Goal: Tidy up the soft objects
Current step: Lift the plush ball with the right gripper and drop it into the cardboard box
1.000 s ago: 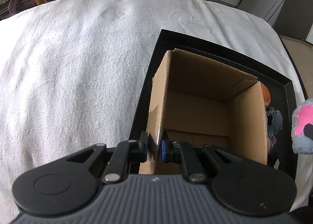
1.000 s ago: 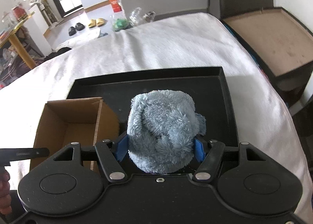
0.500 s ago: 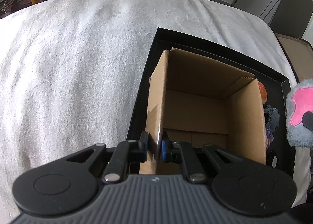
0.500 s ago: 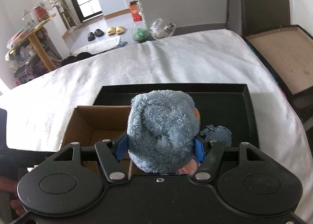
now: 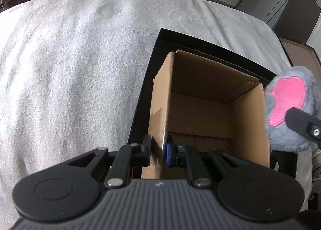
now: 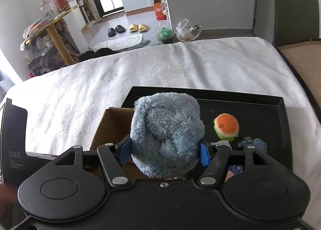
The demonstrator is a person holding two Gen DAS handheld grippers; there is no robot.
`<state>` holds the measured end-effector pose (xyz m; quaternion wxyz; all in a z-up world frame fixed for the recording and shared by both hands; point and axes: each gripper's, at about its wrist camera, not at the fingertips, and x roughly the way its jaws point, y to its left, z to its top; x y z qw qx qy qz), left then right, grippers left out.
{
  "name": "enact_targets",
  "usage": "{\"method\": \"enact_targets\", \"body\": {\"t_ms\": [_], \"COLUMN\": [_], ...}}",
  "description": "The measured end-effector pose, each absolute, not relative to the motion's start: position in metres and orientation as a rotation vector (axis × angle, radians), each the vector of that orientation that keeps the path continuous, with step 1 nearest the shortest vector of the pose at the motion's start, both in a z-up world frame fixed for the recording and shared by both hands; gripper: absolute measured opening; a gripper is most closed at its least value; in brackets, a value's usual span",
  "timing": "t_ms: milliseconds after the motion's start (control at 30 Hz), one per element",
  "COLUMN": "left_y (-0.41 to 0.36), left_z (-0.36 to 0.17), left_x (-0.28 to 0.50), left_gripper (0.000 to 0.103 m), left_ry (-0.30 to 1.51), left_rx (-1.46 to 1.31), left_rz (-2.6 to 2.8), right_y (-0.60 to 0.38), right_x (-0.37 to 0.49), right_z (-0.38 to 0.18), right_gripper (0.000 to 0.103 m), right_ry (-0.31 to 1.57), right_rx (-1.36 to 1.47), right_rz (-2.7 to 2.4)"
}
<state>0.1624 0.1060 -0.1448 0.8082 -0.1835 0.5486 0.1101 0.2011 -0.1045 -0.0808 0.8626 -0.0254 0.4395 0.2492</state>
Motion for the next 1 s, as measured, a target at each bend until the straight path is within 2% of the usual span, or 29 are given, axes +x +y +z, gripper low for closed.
{"method": "enact_targets", "body": {"t_ms": [467, 767, 1000], "left_y": [0.119, 0.127, 0.125], "left_z": [-0.148, -0.150, -0.149], "left_x": [0.163, 0.165, 0.164], "left_gripper": [0.014, 0.014, 0.014], "left_ry": [1.165, 1.164, 1.164], "left_rx": [-0.461, -0.478, -0.476], "left_rz": [0.197, 0.174, 0.175], "right_y": [-0.058, -0.050, -0.045], "right_x": [0.201, 0.212, 0.217], "right_z": [-0.091, -0.097, -0.101], "right_gripper": [0.064, 0.065, 0.073], "right_ry": [0.984, 1.026, 1.069], "right_rx": [-0.058, 0.033, 0.093], "right_rz": [0.589, 0.591, 0.585]}}
